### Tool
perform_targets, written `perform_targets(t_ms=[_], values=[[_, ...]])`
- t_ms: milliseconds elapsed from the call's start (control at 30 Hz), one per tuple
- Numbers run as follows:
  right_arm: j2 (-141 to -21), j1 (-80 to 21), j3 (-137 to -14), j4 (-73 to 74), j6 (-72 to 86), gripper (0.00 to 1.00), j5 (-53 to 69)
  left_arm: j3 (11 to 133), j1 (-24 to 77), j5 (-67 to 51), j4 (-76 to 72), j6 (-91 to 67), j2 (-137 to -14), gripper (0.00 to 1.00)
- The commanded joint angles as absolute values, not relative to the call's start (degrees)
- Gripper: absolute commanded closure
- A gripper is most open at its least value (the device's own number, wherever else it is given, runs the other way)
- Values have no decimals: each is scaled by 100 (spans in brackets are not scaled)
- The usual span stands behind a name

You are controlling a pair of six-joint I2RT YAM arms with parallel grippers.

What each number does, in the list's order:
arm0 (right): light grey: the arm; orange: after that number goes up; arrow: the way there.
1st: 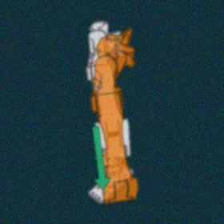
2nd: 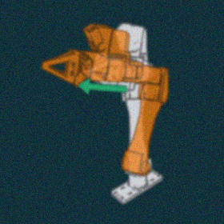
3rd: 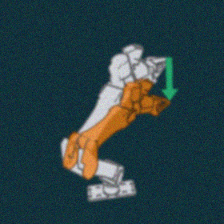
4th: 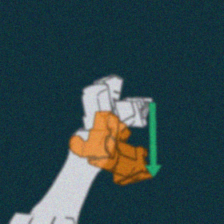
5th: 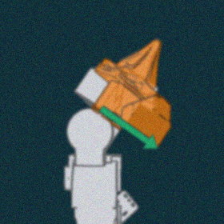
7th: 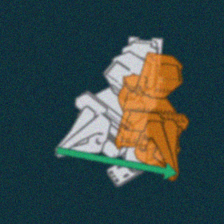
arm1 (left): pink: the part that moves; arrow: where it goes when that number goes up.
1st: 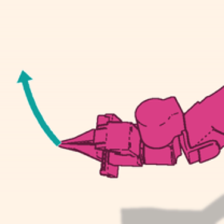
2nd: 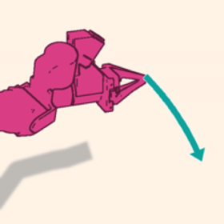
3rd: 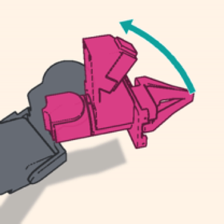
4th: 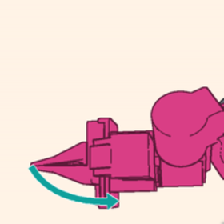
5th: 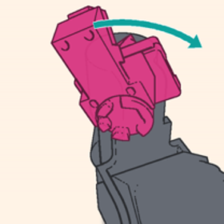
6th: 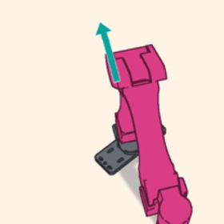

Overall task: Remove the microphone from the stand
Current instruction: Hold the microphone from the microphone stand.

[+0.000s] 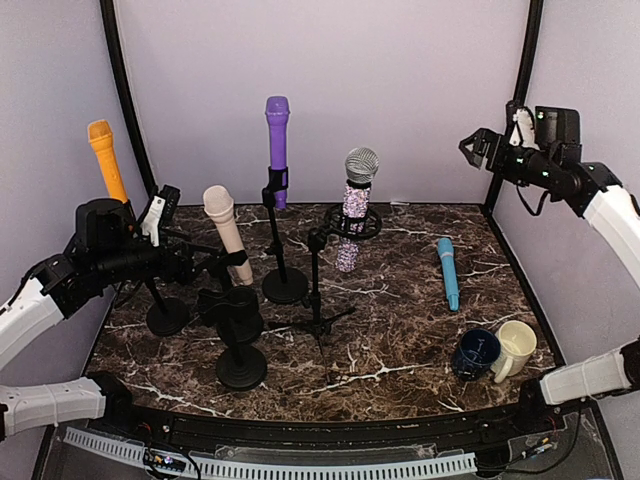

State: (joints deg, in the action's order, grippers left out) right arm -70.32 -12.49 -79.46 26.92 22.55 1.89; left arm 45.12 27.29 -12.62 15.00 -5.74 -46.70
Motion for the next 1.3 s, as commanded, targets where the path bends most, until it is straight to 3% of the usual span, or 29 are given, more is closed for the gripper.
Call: perform_targets(t_ms=[0,333,633,967,1267], values=[[-6730,-2057,-7958,2109,2222,1,784,4543,2466,-1627,1524,-204,-4613,7],[-6663,-4191,-8328,1420,1840,2,743,3947,2224,-2469,774,-38,-4453,7],[-8227,-6222,-10137,2093,1055,2,-311,3667,2224,-2613,544,234,-4529,7],[-10234,-6836,-11946,2777,900,1,-1178,3644,2224,-2422,536,292,-4512,8],[-11346,-6939,-12806,2755,1000,3,-1610,3666,2224,-2245,632,422,-4486,8]])
